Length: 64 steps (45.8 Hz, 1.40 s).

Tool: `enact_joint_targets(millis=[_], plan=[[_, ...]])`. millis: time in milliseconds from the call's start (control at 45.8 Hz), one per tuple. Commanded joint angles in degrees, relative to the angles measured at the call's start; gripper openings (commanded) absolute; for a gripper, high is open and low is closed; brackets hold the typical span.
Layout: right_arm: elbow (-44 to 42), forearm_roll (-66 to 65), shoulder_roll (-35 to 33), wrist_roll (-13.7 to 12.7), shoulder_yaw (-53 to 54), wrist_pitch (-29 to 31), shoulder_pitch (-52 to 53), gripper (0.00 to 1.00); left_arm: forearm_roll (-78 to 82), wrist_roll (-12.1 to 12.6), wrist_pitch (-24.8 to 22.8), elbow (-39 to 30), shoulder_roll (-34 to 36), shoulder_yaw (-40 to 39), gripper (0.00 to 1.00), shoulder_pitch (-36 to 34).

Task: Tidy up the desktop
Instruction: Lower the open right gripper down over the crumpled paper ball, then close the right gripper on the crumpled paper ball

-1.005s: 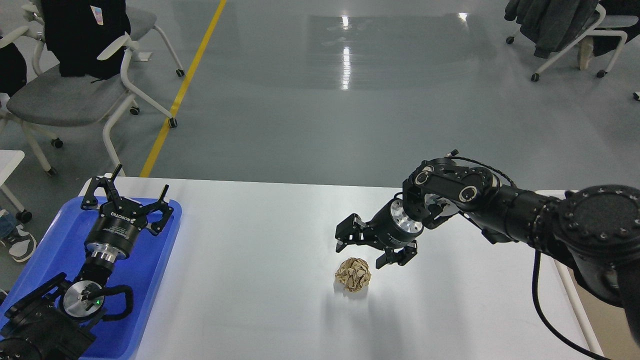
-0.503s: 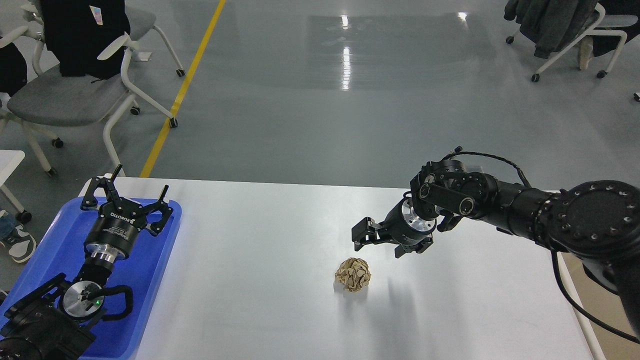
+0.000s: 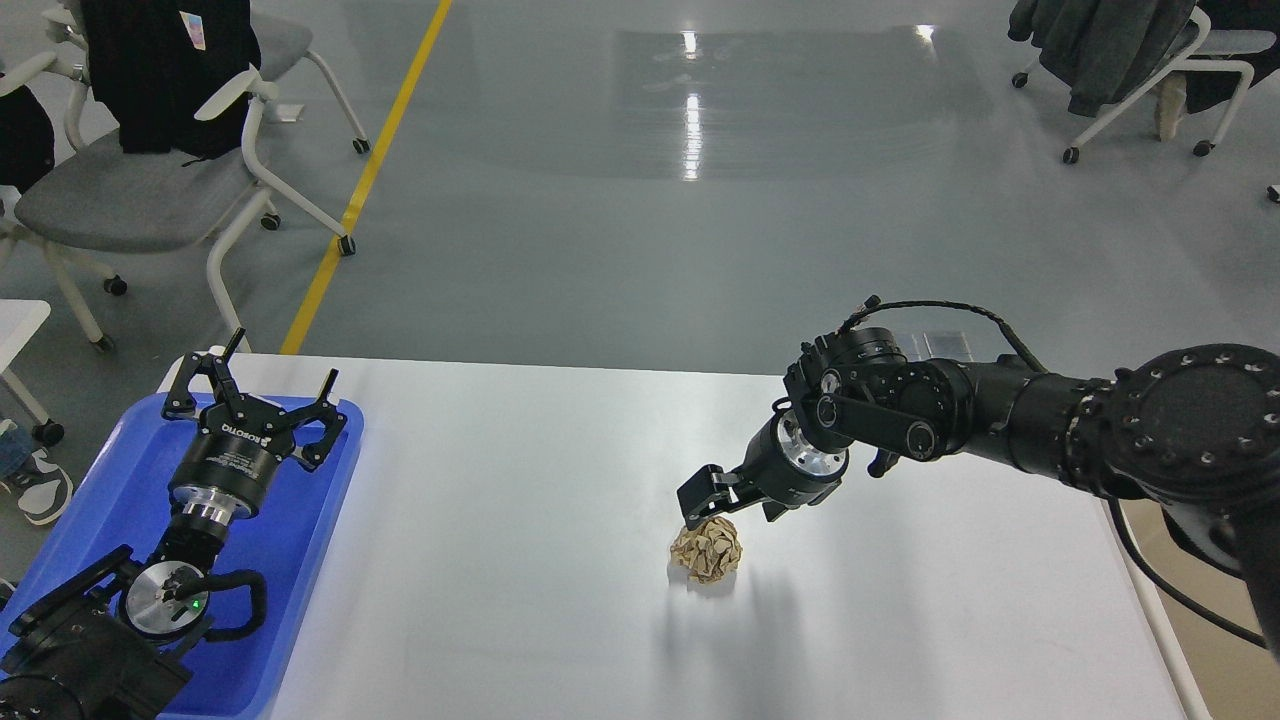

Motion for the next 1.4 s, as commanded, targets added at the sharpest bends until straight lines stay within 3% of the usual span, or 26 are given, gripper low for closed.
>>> enact_joint_targets(millis=[0, 131, 284, 525, 896, 1377], plan=[[2.5, -14.4, 0.0, 8.0, 2.4, -0.5, 0.1, 1.00, 0.0, 0.0, 0.0, 0.0, 0.0, 0.0, 0.99, 0.0], [2.3, -14.9, 0.0, 8.0, 1.6, -0.7, 0.1, 1.00, 0.0, 0.0, 0.0, 0.0, 0.0, 0.0, 0.99, -0.1], [1.3, -14.9, 0.0, 8.0, 0.2, -4.8, -1.1, 1.00, 0.0, 0.0, 0.0, 0.0, 0.0, 0.0, 0.99, -0.1], [-6.0, -13.8, 0.0, 8.0, -0.6, -6.8, -6.7, 1.00, 0.0, 0.0, 0.0, -0.1, 0.0, 0.0, 0.99, 0.0], [-6.2, -7.7, 0.0, 8.8, 9.9, -7.9, -10.5, 1.00, 0.0, 0.0, 0.0, 0.0, 0.0, 0.0, 0.99, -0.1], [-9.9, -7.7, 0.0, 8.8, 9.2, -12.4, -15.8, 1.00, 0.0, 0.0, 0.0, 0.0, 0.0, 0.0, 0.99, 0.0]])
